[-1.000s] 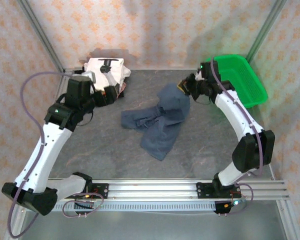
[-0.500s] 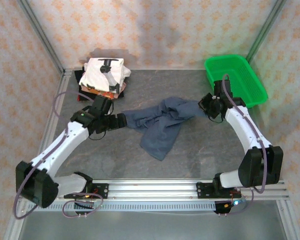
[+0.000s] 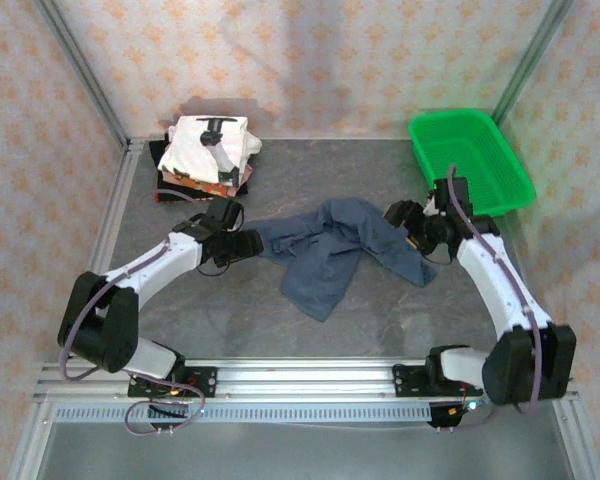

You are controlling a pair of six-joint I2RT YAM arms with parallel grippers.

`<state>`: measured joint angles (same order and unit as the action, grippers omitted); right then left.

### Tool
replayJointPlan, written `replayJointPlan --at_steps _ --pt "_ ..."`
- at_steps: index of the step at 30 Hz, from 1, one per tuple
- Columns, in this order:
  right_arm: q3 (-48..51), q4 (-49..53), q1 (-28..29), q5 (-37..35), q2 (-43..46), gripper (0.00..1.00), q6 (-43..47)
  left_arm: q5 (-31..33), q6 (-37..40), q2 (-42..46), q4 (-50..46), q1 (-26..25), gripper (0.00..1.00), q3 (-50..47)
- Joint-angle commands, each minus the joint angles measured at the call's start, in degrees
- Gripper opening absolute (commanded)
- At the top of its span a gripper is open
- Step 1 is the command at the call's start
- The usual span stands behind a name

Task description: Fold and stack the t-shirts

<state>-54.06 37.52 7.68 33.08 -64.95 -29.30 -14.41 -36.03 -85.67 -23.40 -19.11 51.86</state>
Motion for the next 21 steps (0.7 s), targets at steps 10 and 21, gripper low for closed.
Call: replayJointPlan --at_steps 10,21 --pt "6.72 -1.16 19.74 -1.57 -1.70 0.76 -5.49 2.52 2.31 -7.68 9.32 1.44 0.58 1.05" --pt "-1.27 -5.07 30.08 -8.59 -17.69 0.70 -7.61 -2.88 4.11 -11.71 10.44 1.89 0.05 6.00"
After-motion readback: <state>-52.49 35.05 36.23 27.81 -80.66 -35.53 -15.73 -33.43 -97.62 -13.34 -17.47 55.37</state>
